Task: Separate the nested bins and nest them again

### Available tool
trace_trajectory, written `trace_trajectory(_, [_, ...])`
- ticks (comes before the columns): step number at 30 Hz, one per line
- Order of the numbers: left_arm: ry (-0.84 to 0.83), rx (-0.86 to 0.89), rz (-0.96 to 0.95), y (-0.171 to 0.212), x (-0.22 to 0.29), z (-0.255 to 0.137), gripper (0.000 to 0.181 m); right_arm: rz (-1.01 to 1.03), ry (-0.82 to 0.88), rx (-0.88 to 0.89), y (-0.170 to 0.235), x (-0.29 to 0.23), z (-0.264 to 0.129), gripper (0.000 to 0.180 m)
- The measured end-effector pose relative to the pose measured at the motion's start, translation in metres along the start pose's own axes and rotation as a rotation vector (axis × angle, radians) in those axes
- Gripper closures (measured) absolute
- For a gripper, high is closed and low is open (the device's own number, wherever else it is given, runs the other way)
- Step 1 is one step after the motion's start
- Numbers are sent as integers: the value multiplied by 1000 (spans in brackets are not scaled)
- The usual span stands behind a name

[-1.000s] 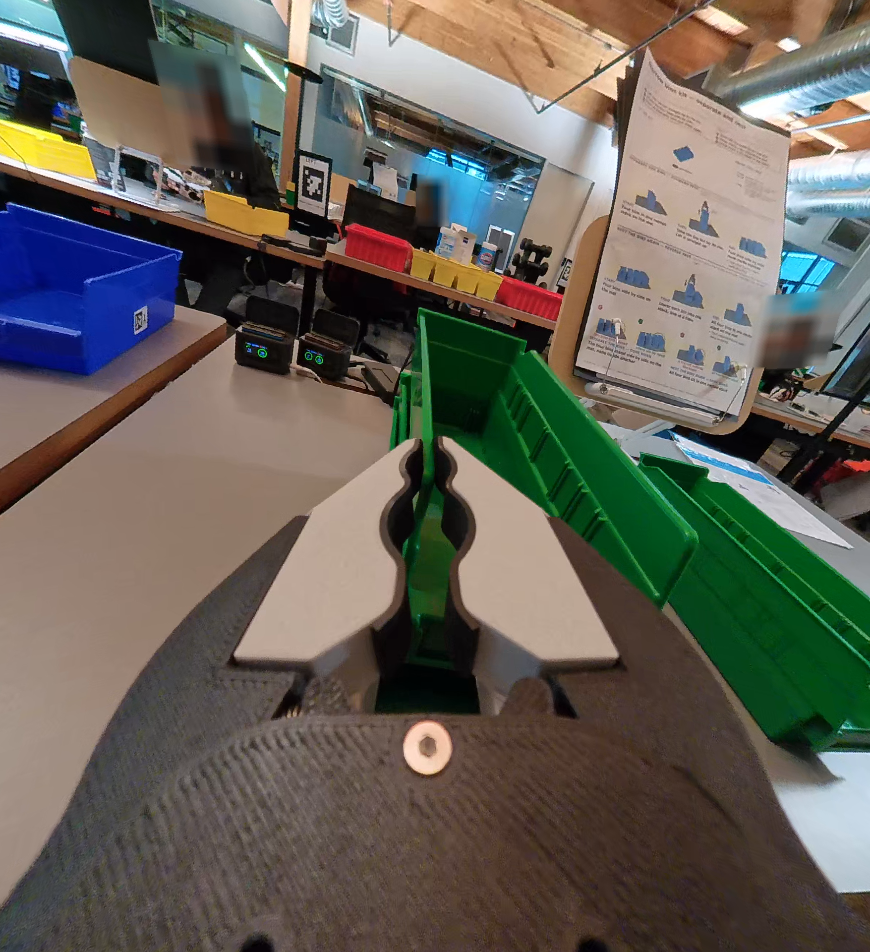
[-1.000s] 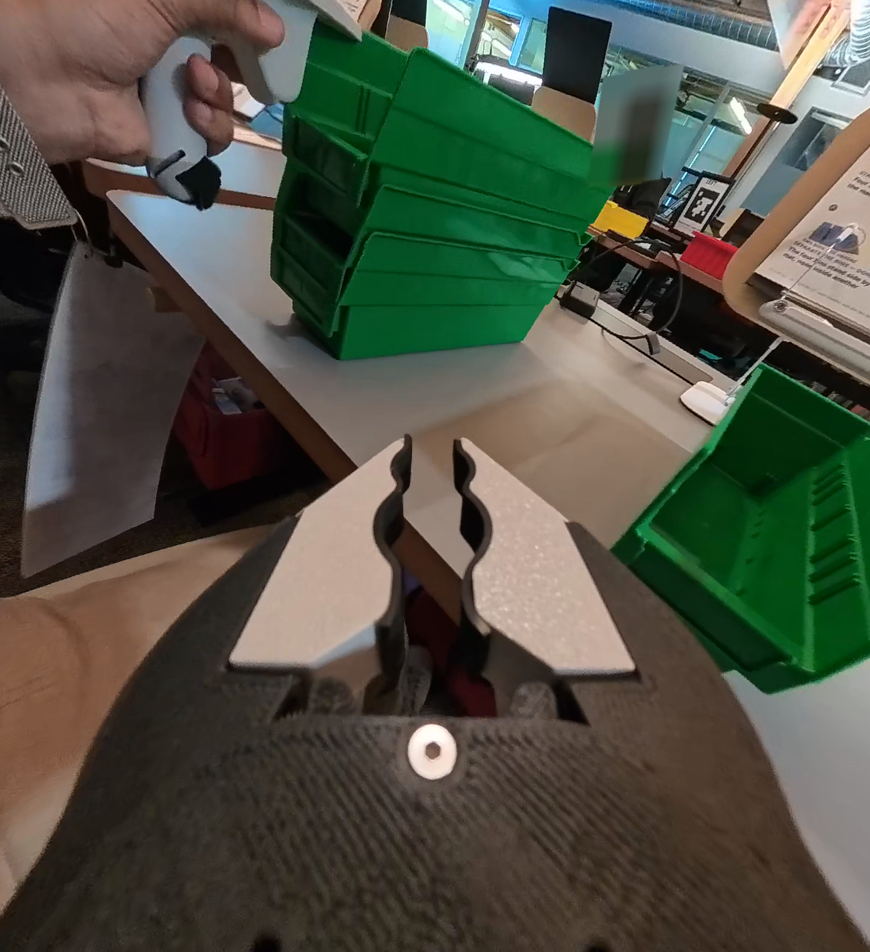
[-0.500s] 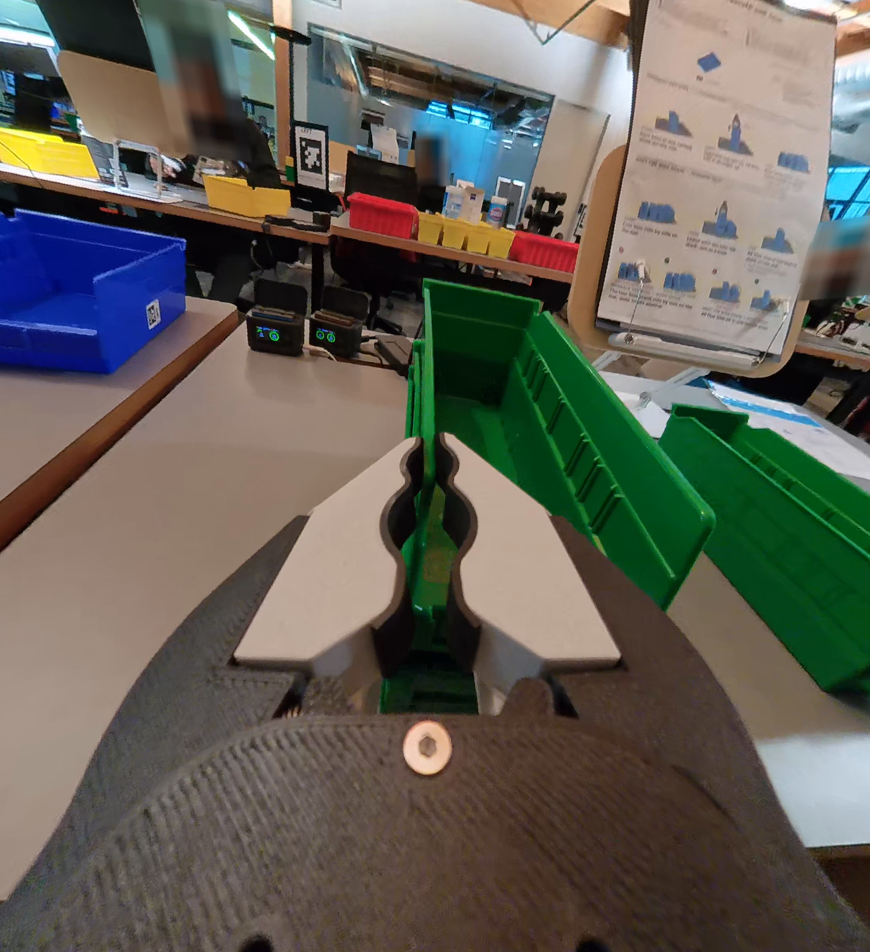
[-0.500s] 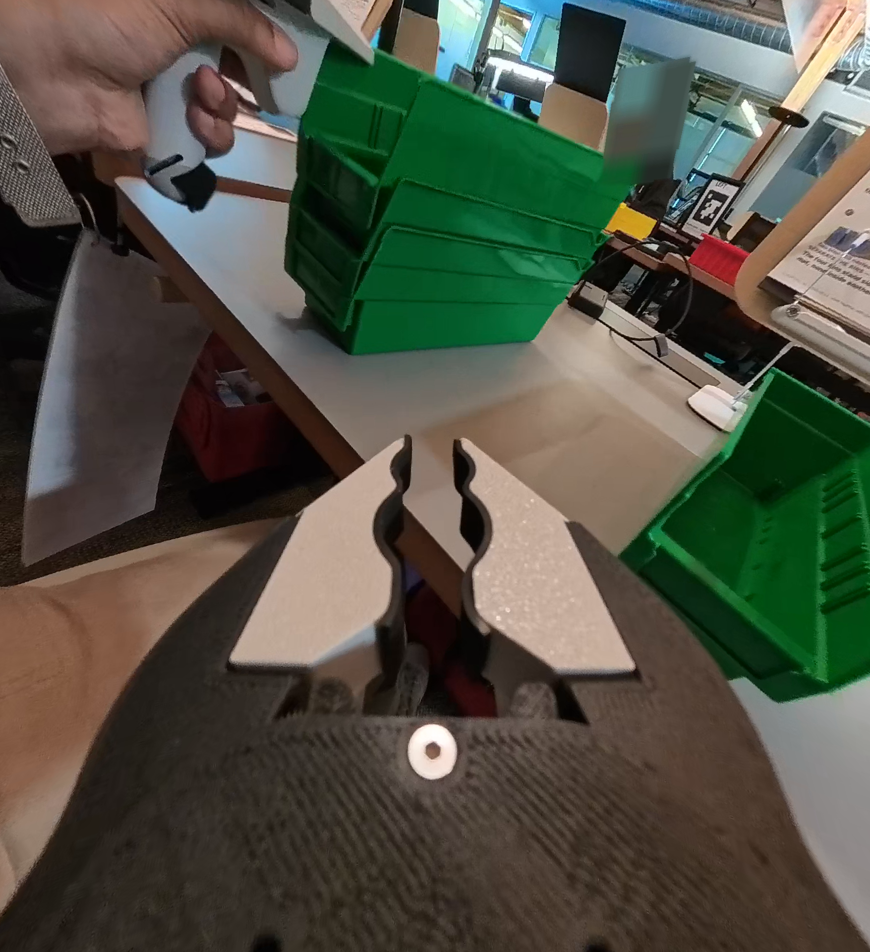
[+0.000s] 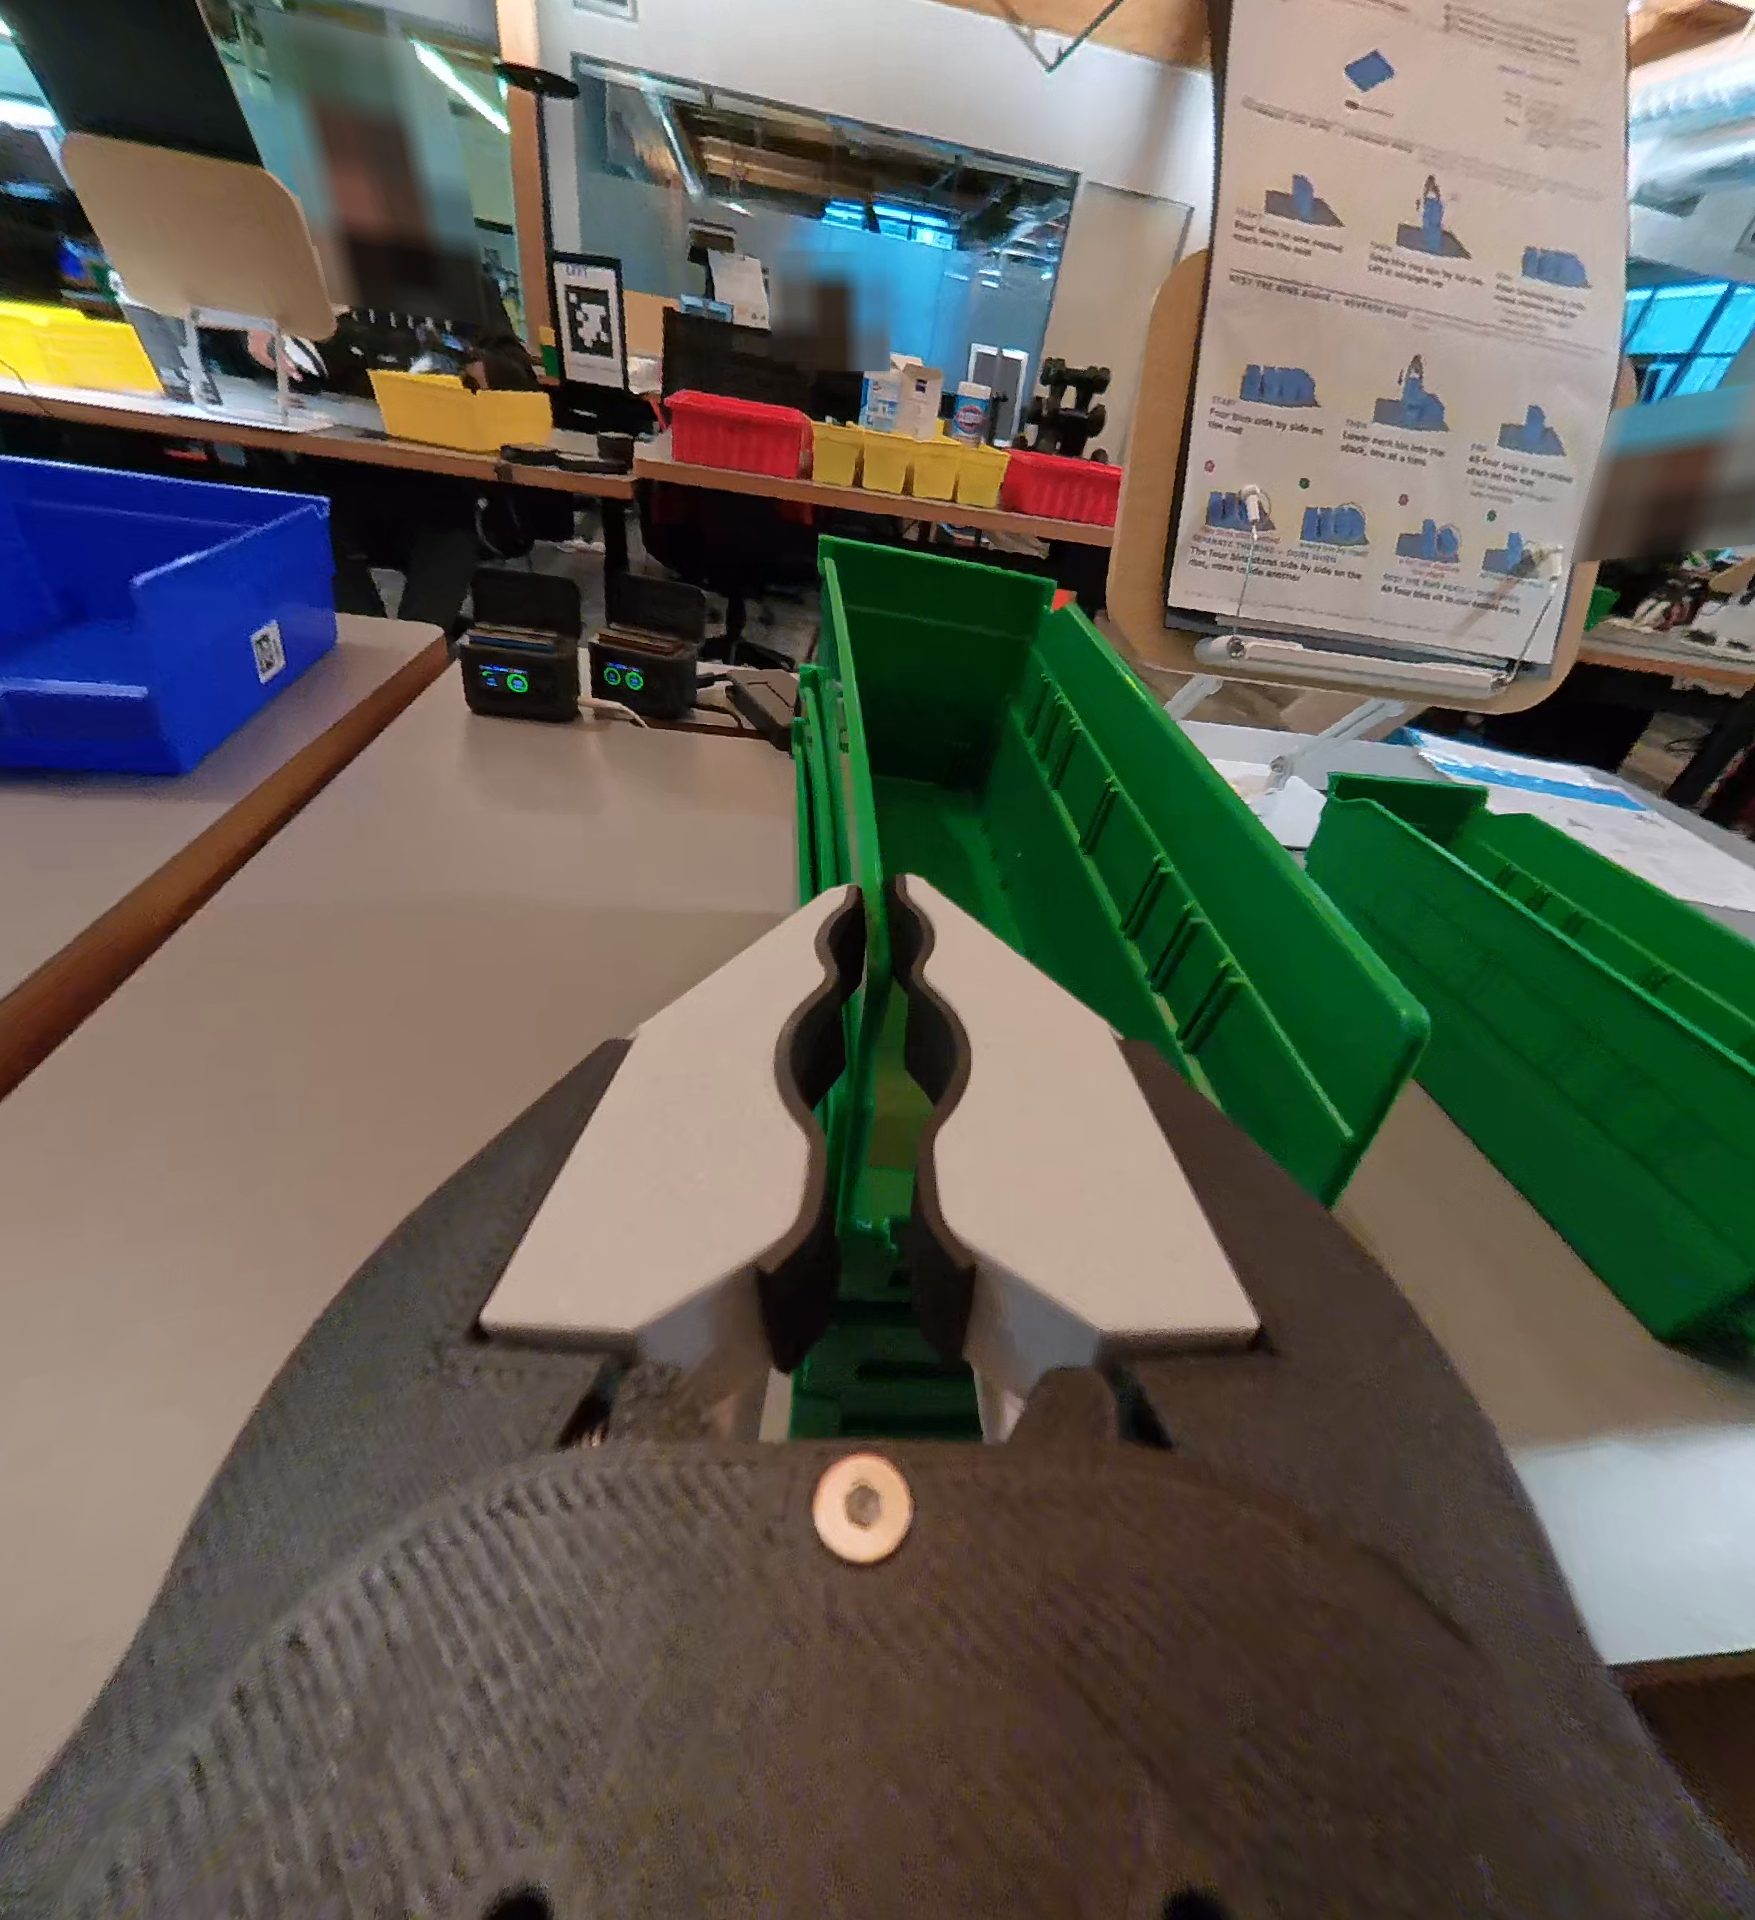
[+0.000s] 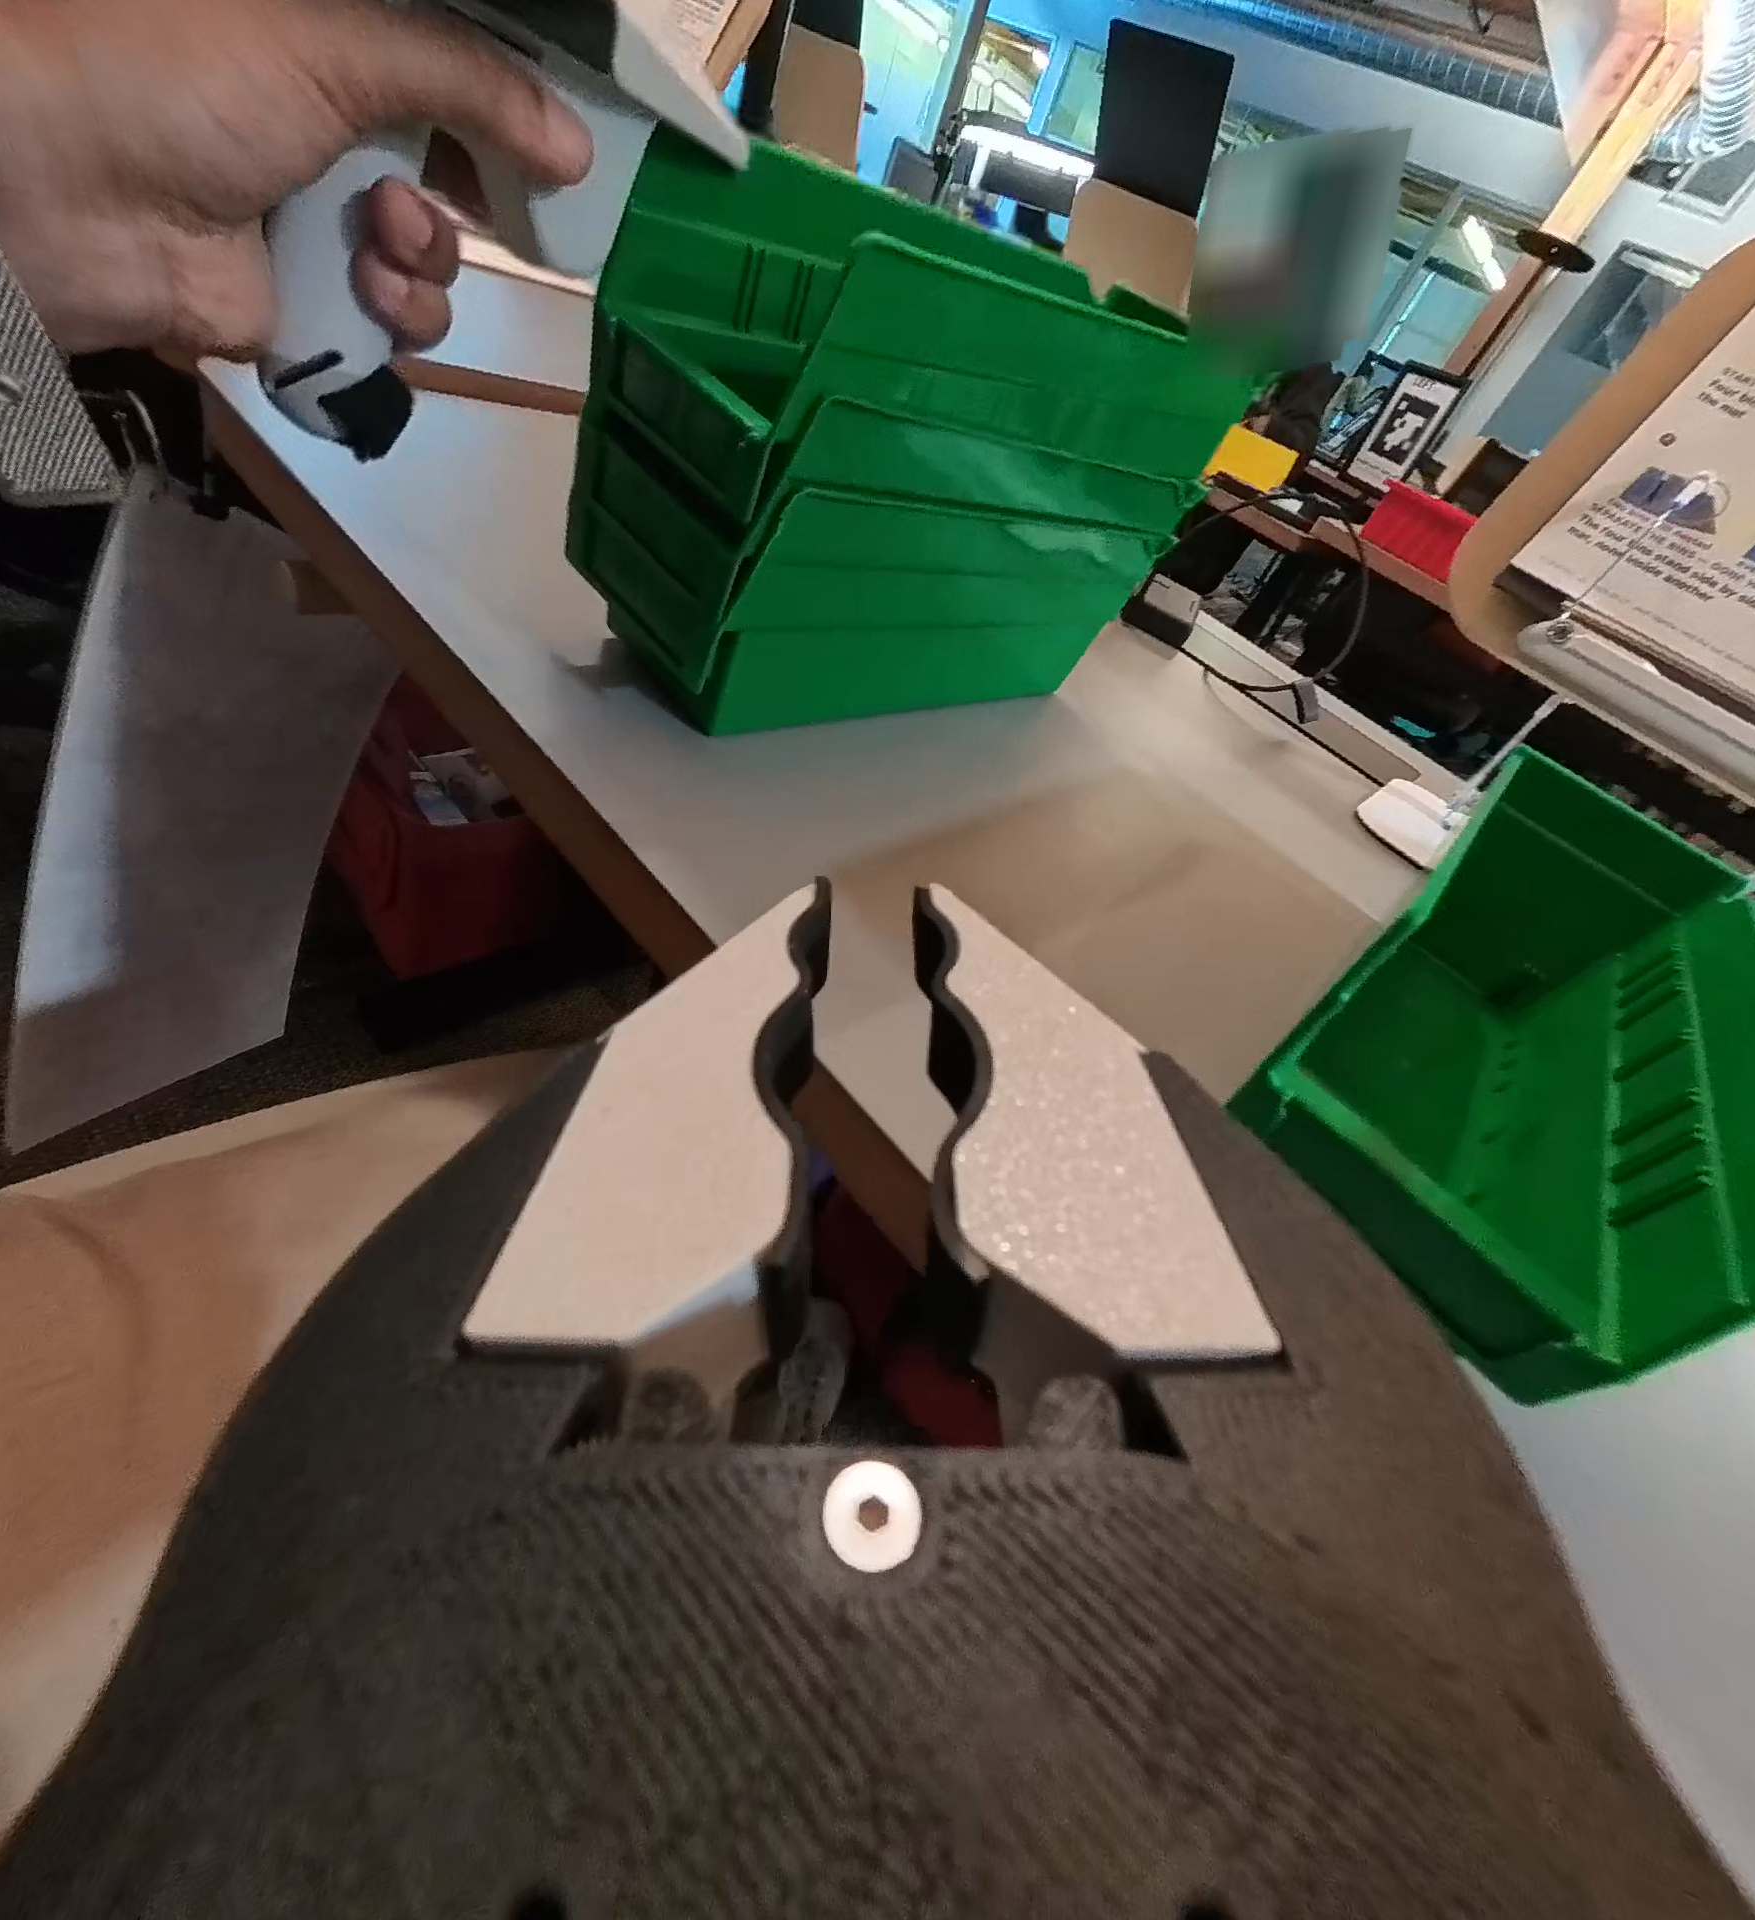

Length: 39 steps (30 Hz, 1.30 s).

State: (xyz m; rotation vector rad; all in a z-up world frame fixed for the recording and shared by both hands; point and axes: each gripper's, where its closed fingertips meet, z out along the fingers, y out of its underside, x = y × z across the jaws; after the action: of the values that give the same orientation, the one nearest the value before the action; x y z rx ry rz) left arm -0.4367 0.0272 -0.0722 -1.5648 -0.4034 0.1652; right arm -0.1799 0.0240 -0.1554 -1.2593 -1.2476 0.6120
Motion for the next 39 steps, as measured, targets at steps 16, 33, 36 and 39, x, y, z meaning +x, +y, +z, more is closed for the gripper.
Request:
trace_trajectory(16, [-58, 78, -41, -36, 9, -39, 144, 405, 542, -97, 64, 201, -30, 115])
trace_trajectory(33, [286, -132, -97, 64, 186, -90, 141, 503, 520, 175, -1, 181, -9, 177])
trace_trajectory(36, [361, -100, -89, 62, 210, -94, 131, 423, 449, 270, -39, 143, -15, 178])
trace_trajectory(39, [418, -67, -98, 56, 224, -99, 120, 328, 408, 310, -67, 104, -17, 178])
